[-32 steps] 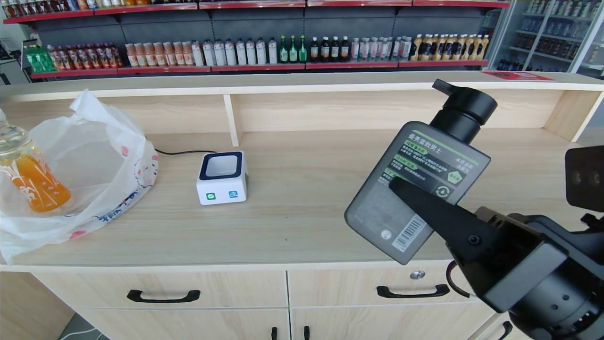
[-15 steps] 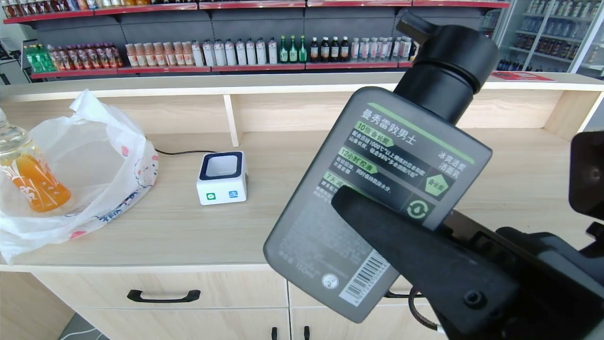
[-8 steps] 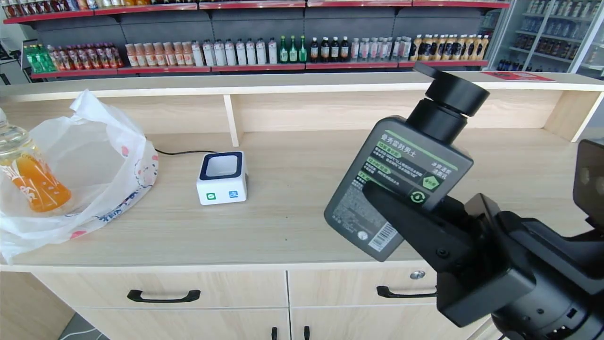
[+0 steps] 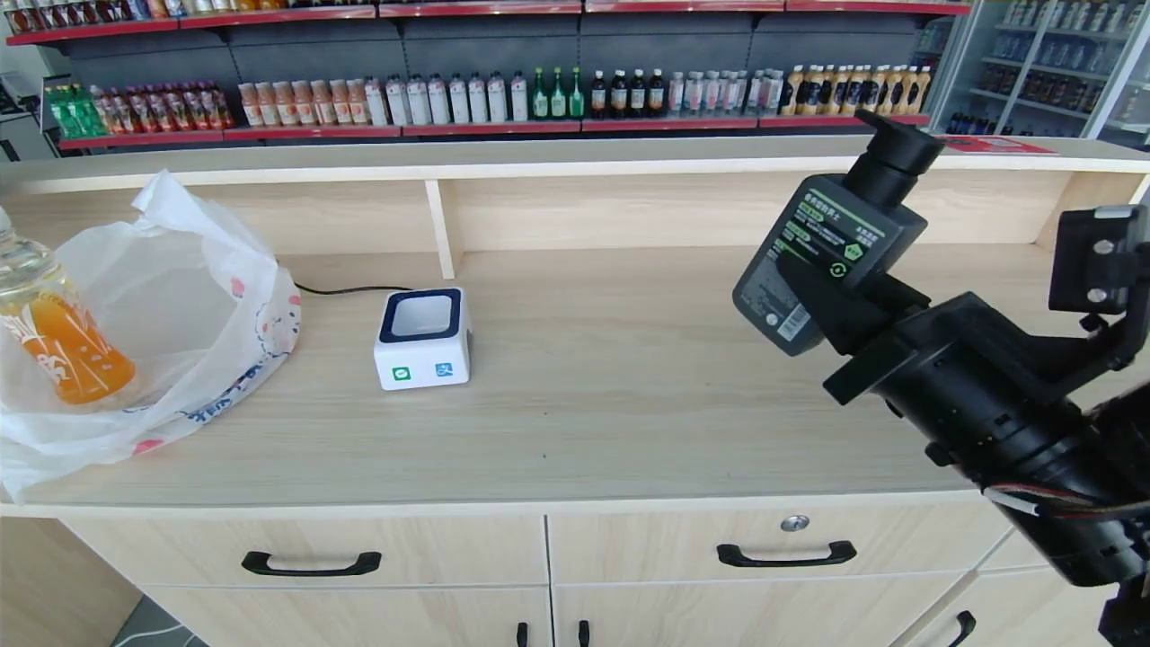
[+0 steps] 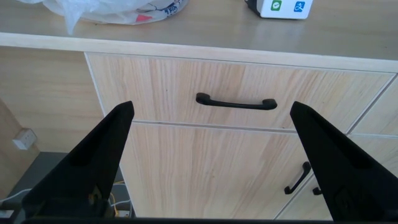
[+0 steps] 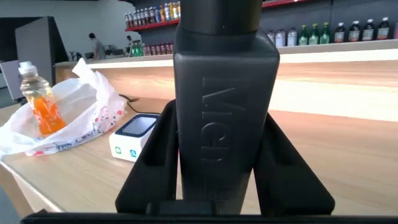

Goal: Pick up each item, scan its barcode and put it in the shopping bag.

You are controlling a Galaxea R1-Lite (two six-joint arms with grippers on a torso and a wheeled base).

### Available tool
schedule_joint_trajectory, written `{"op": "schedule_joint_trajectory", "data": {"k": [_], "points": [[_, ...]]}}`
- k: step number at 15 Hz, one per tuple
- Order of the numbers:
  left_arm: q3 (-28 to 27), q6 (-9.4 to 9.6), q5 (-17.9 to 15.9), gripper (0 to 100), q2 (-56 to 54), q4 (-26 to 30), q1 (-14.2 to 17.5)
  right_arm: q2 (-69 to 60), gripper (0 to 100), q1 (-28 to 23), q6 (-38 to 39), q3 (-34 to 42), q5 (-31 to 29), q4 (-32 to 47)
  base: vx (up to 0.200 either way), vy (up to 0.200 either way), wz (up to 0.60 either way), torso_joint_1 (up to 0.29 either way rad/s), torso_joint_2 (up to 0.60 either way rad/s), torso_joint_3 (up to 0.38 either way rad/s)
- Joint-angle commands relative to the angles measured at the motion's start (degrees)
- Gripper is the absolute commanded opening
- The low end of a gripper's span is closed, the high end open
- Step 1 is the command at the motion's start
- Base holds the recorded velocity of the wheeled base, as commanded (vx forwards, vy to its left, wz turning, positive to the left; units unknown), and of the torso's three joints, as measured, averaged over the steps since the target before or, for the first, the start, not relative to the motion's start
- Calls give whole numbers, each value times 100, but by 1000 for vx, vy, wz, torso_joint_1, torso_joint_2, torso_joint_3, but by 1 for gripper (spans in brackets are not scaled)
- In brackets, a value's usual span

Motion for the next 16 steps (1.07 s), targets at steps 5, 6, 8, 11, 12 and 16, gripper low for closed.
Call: {"op": "schedule_joint_trajectory", "data": {"k": [5, 6, 8, 11, 12, 16], "points": [[0, -11, 1, 100, -2, 8, -1, 418, 0, -659, -47, -286, -204, -3, 0, 0, 0, 0, 0, 0], [0, -19, 1, 100, -2, 8, -1, 523, 0, -659, 14, -356, -239, -3, -200, 0, 0, 2, 2, 7], [0, -11, 1, 100, -2, 8, -1, 593, 0, -659, 111, -347, -257, -3, -200, 0, 0, 10, 5, 2], [0, 227, -7, 100, -2, 8, -10, 347, 0, -659, 137, -206, -257, -3, 0, 0, 0, 0, 0, 0], [0, 218, -16, 100, -2, 8, -10, 339, 0, -650, 137, -242, -257, -3, 0, 200, 0, -27, -12, 12], [0, 25, -7, 100, -2, -1, -1, 479, 0, -650, 190, -444, -257, -3, 0, 200, 0, 5, 4, 4]]}}
